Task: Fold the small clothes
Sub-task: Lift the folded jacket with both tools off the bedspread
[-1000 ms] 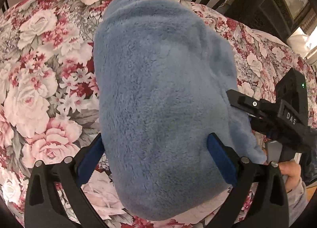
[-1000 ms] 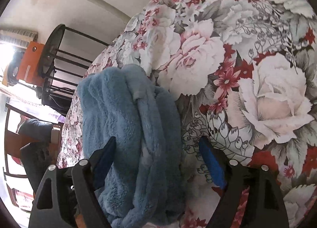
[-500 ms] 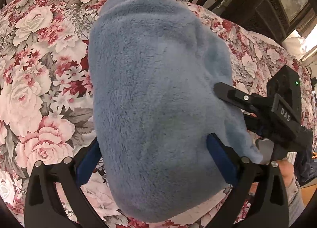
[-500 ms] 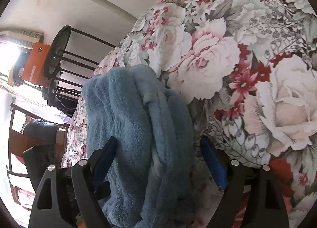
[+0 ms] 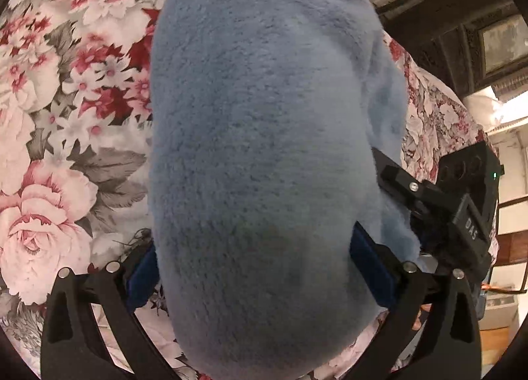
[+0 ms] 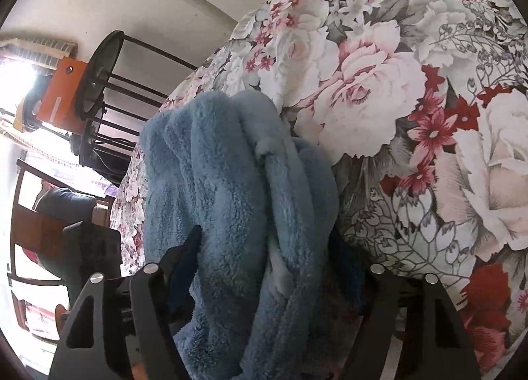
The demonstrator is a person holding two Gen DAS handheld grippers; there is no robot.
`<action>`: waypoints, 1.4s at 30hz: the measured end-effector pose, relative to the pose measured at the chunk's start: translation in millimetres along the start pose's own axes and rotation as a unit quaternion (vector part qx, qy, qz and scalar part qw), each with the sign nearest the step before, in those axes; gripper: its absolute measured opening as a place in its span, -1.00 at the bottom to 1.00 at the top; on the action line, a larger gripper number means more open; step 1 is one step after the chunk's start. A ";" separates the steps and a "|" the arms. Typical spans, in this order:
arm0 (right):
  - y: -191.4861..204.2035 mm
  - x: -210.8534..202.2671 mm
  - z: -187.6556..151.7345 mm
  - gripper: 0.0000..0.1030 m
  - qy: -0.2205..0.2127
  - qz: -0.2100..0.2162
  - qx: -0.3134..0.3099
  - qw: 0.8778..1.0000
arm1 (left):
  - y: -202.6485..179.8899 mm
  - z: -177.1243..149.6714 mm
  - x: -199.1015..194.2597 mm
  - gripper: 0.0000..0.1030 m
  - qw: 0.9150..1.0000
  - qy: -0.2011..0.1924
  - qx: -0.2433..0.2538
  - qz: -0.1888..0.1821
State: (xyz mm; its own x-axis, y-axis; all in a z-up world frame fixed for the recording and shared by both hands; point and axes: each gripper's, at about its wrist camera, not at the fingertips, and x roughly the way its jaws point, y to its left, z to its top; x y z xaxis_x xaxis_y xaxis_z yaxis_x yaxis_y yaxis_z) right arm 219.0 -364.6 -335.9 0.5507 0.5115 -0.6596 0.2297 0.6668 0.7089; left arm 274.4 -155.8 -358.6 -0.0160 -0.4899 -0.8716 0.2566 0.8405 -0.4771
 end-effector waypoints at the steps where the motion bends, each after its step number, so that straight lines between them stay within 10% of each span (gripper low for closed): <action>1: 1.6 0.0 0.2 0.25 0.000 0.000 -0.002 1.000 | -2.0 -0.2 -0.2 0.85 1.000 -0.003 0.004 0.002; 18: 44.5 -29.8 3.0 -0.06 -0.034 -0.048 -0.033 0.998 | -53.0 -8.5 -33.8 0.42 0.992 -0.070 0.087 0.051; 42: 53.9 -210.5 -39.0 -0.06 -0.112 -0.047 -0.040 0.992 | -184.6 -87.3 -93.0 0.42 0.967 -0.123 0.220 0.027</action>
State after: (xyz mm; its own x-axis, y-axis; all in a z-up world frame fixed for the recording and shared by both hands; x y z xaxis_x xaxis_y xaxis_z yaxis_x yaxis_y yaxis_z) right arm 84.2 -415.2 -168.6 0.6959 0.3184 -0.6436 0.2282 0.7518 0.6187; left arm 144.2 -245.2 -199.3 0.2260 -0.5333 -0.8152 0.6380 0.7134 -0.2898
